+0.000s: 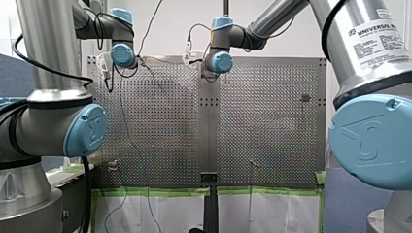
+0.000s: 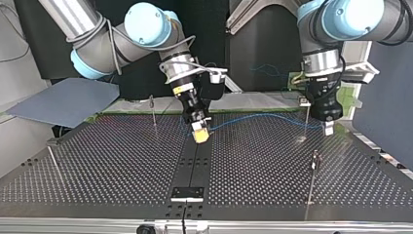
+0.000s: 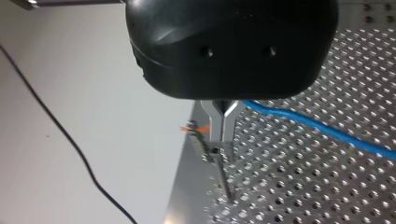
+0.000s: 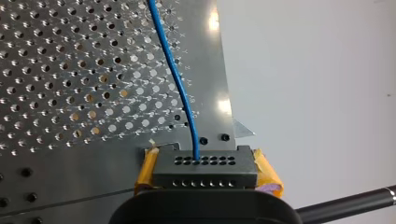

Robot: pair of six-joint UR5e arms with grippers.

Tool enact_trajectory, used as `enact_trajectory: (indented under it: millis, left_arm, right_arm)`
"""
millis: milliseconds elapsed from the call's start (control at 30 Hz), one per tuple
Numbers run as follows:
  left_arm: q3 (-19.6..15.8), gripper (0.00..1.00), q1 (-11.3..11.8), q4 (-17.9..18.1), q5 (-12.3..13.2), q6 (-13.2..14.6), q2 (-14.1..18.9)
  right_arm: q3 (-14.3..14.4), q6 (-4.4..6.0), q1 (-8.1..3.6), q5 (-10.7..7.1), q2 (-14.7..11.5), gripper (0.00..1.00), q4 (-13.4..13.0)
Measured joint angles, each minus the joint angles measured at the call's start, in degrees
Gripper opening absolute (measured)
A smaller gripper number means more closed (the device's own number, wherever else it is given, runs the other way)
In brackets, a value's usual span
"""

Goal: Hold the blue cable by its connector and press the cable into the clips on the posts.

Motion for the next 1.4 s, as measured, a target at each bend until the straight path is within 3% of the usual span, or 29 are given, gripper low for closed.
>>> enact_trajectory:
  millis: [133,467,1133,1400]
  left_arm:
    - [0.23,0.00,0.18,0.87,0.10,-0.37,-0.50]
    - [0.27,0.00,0.44,2.45,0.54,-4.55,-2.63]
    - [0.84,0.00,2.45,3.21,1.34,-5.71,-3.29]
    - [3.30,0.00,3.21,2.98,2.03,-7.06,-3.33]
  right_arm:
    - [-0.45,0.00,0.07,0.05,0.82,0.00,0.02]
    - [-1.95,0.03,0.46,0.37,1.27,0.00,0.38]
    - [-5.98,0.31,0.17,0.51,2.92,0.00,1.80]
    - [-9.24,0.22,0.89,0.77,5.40,0.00,4.29]
